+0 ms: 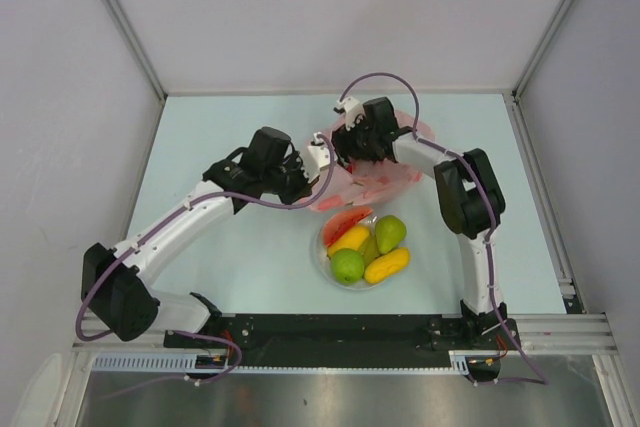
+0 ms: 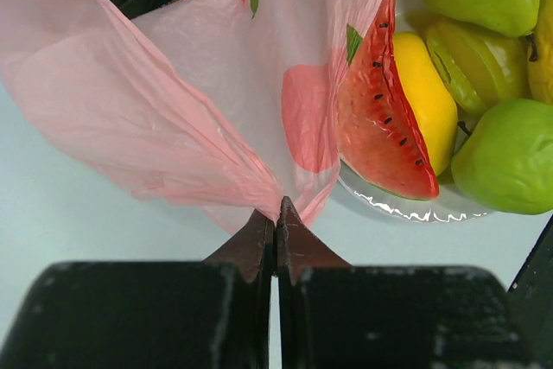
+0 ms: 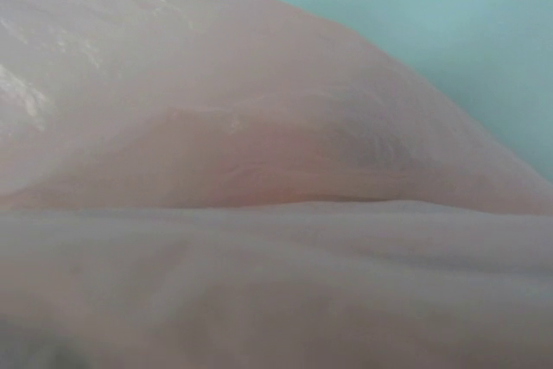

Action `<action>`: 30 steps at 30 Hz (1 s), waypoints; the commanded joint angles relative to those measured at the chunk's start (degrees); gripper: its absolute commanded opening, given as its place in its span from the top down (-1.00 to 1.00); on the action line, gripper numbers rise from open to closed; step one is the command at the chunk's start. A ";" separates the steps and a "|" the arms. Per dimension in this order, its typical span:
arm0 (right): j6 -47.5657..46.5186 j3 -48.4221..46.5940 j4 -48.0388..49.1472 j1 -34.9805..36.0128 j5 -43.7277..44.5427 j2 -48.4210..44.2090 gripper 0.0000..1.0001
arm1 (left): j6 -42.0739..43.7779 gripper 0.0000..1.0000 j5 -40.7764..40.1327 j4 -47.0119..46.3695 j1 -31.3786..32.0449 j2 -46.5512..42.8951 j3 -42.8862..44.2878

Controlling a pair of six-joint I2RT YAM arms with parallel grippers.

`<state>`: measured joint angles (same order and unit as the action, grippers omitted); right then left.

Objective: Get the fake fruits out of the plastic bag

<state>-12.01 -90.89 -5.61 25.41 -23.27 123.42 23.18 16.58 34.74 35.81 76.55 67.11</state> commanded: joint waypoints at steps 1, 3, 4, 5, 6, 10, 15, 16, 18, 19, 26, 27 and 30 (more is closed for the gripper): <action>0.50 -3.06 -0.28 1.92 0.06 2.44 -0.71 | 0.38 1.00 0.47 -2.66 -0.30 0.44 1.88; 0.32 -3.76 -0.46 2.45 1.20 3.23 -0.71 | 0.37 1.00 0.47 -2.66 -0.30 0.61 1.97; -0.20 -3.94 -0.55 2.71 2.16 4.02 -0.70 | 0.38 1.00 0.47 -2.75 -0.30 0.70 2.06; -0.73 -4.46 -0.81 2.80 3.74 4.46 -0.67 | 0.29 1.00 0.21 -2.84 -0.30 0.70 2.06; -1.08 -4.47 -0.64 2.80 4.19 4.73 -0.55 | 0.29 1.00 0.03 -2.84 -0.30 0.70 2.06; -1.79 -5.26 -0.55 1.66 1.75 3.42 -0.20 | 0.46 1.00 -0.58 -3.27 -0.30 0.88 2.06; -1.96 -5.43 -1.42 0.61 -2.12 -3.17 0.04 | -0.50 0.99 -1.72 -4.68 -0.48 1.58 2.49; -2.14 -5.61 -2.90 0.43 -2.74 -3.96 0.05 | -0.94 1.00 -2.25 -4.94 -0.74 2.02 2.50; -3.45 -5.87 -5.02 0.26 -3.89 -6.34 0.10 | -2.43 0.99 -3.74 -6.17 -1.70 2.37 2.76; -3.98 -5.53 -6.59 0.17 -4.67 -7.21 0.11 | -2.96 1.00 -4.01 -6.53 -2.06 2.46 2.85; -8.46 -2.45 -12.32 -0.36 -4.94 -13.81 0.12 | -6.83 1.00 -5.68 -9.69 -4.61 3.51 4.87; -9.51 -2.01 -13.02 -0.62 -5.99 -15.56 0.13 | -7.09 0.99 -5.51 -9.78 -4.70 3.51 5.04; -13.02 0.88 -16.18 -1.94 -11.33 -18.99 0.13 | -7.36 0.99 -5.24 -10.22 -4.79 3.69 4.78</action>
<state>-19.68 -92.77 -16.23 25.12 -28.05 110.00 18.17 11.90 27.46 31.33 80.20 69.71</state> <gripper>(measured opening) 0.609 0.008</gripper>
